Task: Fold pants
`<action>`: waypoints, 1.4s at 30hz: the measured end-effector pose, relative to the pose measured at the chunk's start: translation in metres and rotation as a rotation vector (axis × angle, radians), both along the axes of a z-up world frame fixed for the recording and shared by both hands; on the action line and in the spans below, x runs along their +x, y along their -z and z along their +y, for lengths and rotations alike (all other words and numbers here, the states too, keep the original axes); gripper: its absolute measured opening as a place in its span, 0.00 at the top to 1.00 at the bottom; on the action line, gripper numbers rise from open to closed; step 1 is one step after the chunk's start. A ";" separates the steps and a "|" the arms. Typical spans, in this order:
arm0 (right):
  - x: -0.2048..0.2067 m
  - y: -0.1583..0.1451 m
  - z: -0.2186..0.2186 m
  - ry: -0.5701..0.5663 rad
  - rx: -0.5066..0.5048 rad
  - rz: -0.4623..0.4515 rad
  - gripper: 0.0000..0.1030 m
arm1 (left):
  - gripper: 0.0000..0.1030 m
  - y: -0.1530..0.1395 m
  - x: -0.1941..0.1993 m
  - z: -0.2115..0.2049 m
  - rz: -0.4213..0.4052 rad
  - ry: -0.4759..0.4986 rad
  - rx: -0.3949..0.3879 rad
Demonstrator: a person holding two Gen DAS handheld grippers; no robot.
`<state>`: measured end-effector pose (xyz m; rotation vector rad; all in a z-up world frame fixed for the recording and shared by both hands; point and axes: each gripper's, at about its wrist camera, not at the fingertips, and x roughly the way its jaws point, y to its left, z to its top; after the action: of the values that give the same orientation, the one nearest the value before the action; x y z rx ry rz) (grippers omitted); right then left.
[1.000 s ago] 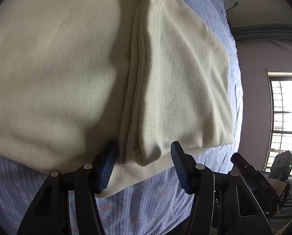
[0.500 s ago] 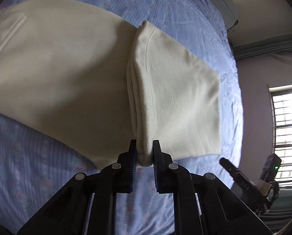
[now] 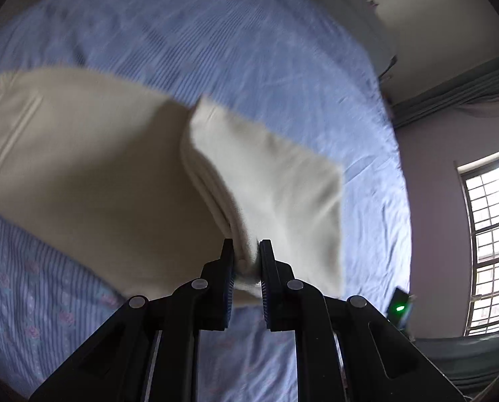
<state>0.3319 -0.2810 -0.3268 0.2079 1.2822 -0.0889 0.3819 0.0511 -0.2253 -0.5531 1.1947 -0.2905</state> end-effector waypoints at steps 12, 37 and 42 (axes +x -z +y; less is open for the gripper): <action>-0.005 -0.013 -0.035 0.099 -0.155 -0.047 0.38 | 0.86 -0.017 0.015 -0.033 -0.052 0.005 0.041; -0.020 -0.034 -0.024 0.051 -0.138 -0.001 0.38 | 0.61 0.111 -0.030 -0.004 0.182 0.070 0.223; -0.032 -0.032 -0.020 0.033 -0.115 0.037 0.38 | 0.36 0.082 -0.046 0.005 0.174 0.090 0.223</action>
<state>0.3001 -0.3013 -0.2947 0.1289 1.3066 -0.1952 0.3355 0.0561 -0.3070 -0.3352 1.4033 -0.1848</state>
